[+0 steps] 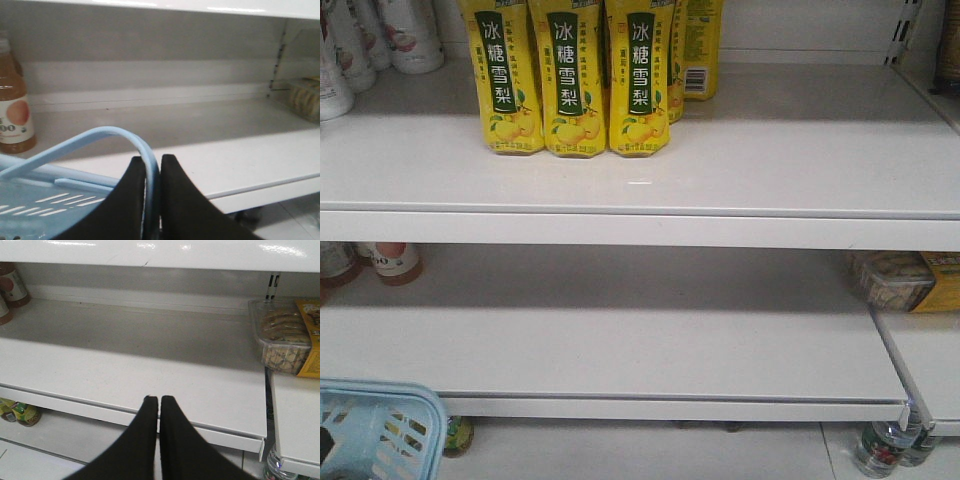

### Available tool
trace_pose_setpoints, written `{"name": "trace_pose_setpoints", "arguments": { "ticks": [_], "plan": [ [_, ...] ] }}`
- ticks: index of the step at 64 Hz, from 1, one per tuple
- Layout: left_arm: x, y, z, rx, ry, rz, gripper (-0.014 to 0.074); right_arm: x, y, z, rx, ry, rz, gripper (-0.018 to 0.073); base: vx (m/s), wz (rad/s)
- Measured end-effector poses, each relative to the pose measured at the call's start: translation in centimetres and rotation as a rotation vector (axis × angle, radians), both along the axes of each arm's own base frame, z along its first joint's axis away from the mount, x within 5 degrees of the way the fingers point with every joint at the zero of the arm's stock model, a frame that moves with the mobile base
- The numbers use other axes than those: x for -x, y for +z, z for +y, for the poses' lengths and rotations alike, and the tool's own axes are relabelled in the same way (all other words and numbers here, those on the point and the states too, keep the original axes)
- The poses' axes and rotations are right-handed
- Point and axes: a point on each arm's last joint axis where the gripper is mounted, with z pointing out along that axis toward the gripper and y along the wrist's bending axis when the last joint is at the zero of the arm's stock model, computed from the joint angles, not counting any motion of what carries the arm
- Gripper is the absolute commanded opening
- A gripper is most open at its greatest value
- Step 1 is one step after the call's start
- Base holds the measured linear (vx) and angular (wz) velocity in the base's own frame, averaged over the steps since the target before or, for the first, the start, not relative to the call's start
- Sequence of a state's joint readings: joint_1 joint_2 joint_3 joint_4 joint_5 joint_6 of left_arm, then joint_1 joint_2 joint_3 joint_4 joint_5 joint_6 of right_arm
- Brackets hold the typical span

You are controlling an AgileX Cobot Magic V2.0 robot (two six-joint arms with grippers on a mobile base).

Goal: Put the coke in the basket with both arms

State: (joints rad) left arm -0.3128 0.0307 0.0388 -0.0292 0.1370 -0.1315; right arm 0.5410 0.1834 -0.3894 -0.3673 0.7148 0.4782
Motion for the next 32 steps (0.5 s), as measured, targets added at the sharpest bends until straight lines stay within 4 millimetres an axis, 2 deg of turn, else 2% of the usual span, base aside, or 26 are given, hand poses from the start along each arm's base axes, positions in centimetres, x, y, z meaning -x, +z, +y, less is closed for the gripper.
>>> {"name": "trace_pose_setpoints", "arguments": {
  "ticks": [19, 32],
  "plan": [
    [0.0, -0.2, 1.3, -0.007, 0.213, 0.010, -0.0006, 0.0, 0.0, 0.0, 0.000, 0.000, -0.001, -0.0002, 0.00, 0.00],
    [0.0, -0.2, 1.7, 0.012, 0.292, 0.007, -0.0006, 0.0, 0.0, 0.0, 0.000, 0.000, -0.001, -0.0002, 0.00, 0.00]
  ]
}}
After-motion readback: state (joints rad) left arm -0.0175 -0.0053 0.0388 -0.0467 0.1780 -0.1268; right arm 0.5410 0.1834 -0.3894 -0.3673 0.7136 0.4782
